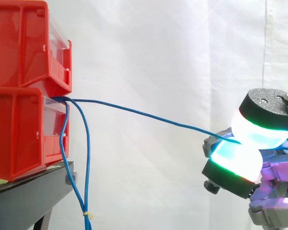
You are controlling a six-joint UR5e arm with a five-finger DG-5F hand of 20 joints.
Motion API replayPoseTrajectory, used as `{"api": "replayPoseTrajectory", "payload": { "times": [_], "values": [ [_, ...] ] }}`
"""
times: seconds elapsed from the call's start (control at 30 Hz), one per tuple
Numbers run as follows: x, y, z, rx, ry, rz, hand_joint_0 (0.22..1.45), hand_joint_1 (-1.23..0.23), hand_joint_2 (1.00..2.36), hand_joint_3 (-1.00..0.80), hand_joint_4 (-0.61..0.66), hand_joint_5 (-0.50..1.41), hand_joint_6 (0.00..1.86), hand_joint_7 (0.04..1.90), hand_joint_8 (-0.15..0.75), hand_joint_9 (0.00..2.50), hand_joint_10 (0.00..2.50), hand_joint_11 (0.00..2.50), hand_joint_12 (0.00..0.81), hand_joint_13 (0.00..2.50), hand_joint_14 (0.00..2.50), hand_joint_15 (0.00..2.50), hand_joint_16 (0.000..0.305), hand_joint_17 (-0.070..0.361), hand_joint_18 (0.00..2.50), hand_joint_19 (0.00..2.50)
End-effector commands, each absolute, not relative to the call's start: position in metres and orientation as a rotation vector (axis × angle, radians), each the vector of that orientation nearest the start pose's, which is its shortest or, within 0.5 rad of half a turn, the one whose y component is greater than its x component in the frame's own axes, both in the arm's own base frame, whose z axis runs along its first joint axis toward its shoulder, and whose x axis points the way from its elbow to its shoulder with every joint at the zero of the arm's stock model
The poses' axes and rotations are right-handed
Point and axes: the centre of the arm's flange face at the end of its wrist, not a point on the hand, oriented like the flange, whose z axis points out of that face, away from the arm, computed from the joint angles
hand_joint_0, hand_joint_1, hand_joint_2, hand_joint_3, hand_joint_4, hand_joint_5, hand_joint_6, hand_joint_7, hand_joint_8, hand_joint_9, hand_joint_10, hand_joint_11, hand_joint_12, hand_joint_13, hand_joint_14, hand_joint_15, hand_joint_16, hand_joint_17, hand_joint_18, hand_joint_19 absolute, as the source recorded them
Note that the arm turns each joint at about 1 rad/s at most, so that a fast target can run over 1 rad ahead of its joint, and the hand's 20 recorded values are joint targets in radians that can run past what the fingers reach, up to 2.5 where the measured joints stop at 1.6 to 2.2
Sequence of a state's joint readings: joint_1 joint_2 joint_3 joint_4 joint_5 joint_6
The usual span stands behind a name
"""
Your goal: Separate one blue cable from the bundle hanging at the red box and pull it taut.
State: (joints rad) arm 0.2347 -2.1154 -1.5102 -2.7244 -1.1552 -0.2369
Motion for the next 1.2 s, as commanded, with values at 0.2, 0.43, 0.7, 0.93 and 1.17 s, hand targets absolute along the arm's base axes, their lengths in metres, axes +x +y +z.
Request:
{"api": "replayPoseTrajectory", "payload": {
  "times": [0.2, 0.43, 0.7, 0.93, 1.17],
  "values": [
    [0.6743, -0.0172, 0.2383, 1.153, 1.252, 0.854, 0.63, -0.68, 1.02, -0.02, -0.01, -0.19, 0.91, 1.24, 0.297, 1.32, 1.04, 2.00, 0.377, 1.17, 0.01, 1.48, 0.053, 0.119, 0.91, 0.88],
    [0.6739, -0.0173, 0.2377, 1.154, 1.253, 0.854, 0.64, -0.67, 1.02, -0.07, 0.03, -0.21, 0.92, 1.18, 0.233, 0.93, 1.80, 1.59, 0.332, 1.05, 0.01, 1.55, 0.046, 0.104, 0.94, 0.91],
    [0.6739, -0.0173, 0.2377, 1.153, 1.253, 0.853, 0.66, -0.70, 1.02, 0.01, -0.09, -0.20, 0.93, 1.17, 0.288, 0.48, 2.50, 1.59, 0.295, 0.63, 1.24, 1.16, 0.022, 0.049, 1.06, 1.44],
    [0.6743, -0.0172, 0.2383, 1.153, 1.252, 0.854, 0.67, -0.68, 1.02, 0.02, -0.09, -0.20, 0.94, 1.13, 0.301, 0.48, 2.50, 1.55, 0.300, 0.62, 1.30, 1.13, 0.022, 0.050, 1.04, 1.51],
    [0.6743, -0.0172, 0.2383, 1.154, 1.251, 0.855, 0.67, -0.68, 1.02, 0.03, -0.09, -0.19, 0.95, 1.09, 0.324, 0.51, 2.50, 1.37, 0.323, 0.64, 1.45, 1.03, 0.021, 0.048, 1.10, 1.59]
  ]
}}
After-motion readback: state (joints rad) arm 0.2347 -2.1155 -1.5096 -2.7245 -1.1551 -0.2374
